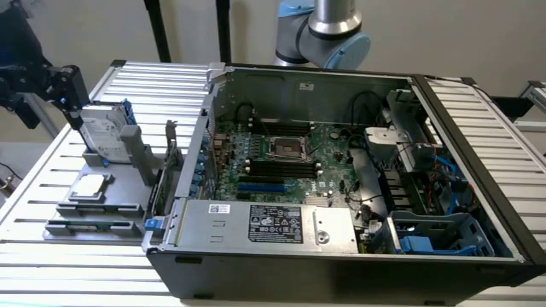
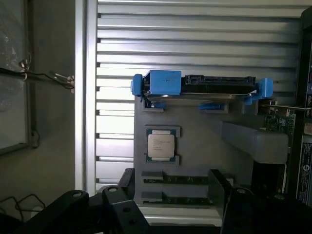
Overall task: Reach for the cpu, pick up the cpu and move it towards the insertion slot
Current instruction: 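Pick up the cpu and move it towards the insertion slot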
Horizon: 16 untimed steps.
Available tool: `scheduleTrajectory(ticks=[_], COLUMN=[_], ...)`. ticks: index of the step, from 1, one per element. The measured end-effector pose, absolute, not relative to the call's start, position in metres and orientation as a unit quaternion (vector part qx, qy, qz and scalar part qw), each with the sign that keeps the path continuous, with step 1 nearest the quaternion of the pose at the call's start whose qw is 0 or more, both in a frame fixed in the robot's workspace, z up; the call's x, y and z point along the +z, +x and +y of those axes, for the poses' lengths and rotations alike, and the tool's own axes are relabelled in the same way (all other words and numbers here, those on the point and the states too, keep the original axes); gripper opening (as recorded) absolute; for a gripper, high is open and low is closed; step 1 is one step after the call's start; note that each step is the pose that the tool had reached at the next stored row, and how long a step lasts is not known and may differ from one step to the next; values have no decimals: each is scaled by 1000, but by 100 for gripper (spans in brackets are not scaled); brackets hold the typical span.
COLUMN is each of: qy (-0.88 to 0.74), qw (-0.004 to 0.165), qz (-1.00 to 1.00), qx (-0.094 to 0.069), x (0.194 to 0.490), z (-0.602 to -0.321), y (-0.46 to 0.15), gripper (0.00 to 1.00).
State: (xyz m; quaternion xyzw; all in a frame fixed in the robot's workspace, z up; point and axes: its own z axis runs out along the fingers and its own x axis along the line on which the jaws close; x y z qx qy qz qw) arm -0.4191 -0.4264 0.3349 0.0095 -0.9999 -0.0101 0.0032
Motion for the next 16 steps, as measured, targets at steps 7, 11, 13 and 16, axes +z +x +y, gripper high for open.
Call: scheduleTrajectory(ticks=[7, 11, 13, 16], qy=[10, 9, 9, 10], qw=[3, 3, 3, 3], qz=[-1000, -1000, -1000, -1000], qx=[-10, -10, -10, -10], x=[322, 315, 311, 306], z=[-426, -426, -427, -427], y=[-419, -419, -419, -419], gripper=[71, 71, 71, 71])
